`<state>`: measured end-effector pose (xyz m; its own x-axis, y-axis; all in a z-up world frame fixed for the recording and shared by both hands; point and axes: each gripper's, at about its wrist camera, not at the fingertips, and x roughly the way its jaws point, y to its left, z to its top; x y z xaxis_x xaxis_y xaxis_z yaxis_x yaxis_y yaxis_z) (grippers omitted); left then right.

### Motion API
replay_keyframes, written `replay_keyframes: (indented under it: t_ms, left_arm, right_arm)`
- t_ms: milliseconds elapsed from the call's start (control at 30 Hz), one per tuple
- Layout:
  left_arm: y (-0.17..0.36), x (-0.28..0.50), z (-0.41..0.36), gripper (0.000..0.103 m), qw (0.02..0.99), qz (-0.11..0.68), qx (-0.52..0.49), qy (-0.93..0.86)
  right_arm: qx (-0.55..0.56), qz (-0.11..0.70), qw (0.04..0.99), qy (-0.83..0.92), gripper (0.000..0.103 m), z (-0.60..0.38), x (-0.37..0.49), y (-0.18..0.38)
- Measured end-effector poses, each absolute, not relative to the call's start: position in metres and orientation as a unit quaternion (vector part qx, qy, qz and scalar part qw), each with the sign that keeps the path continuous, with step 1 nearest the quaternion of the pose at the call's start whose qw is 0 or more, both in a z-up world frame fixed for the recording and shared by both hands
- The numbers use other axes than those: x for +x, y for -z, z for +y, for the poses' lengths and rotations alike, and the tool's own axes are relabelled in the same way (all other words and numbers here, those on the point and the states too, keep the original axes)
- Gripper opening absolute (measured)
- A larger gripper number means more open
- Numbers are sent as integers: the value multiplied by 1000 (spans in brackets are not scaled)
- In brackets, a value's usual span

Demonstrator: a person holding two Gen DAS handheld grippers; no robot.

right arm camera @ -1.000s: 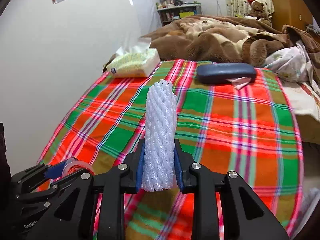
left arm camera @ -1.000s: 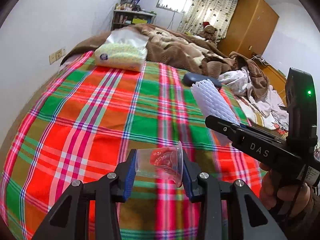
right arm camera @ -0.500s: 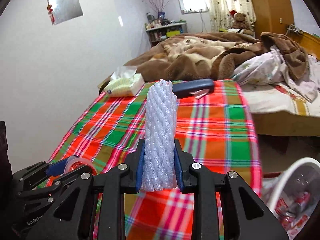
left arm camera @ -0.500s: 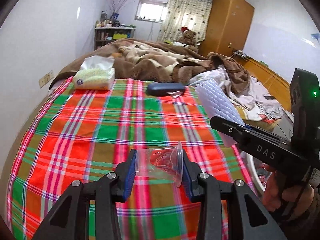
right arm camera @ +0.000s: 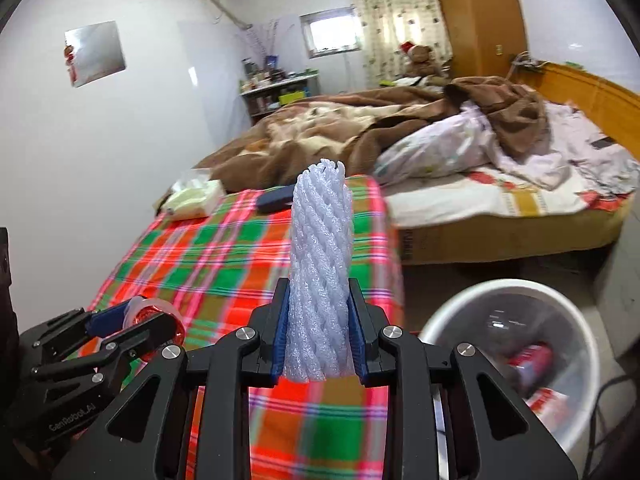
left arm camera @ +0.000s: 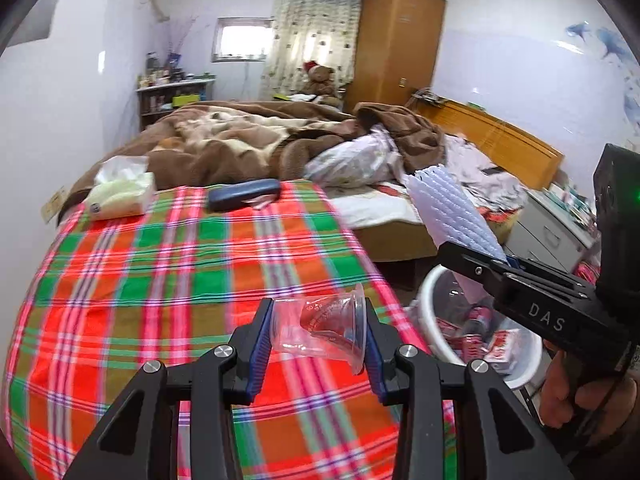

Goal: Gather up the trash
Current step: 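Carry the cup and mesh sleeve over the white bin with both grippers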

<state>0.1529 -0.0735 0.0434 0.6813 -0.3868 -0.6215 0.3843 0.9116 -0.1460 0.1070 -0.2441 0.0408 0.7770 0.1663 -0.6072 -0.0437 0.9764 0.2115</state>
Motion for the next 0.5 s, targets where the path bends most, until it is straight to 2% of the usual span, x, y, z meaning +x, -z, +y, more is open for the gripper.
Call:
replay_keyframes:
  t_ms: [500]
  left_arm:
    - [-39, 135, -172, 41, 892, 340, 33, 294]
  right_arm:
    - [117, 328, 936, 54, 27, -325, 66, -32]
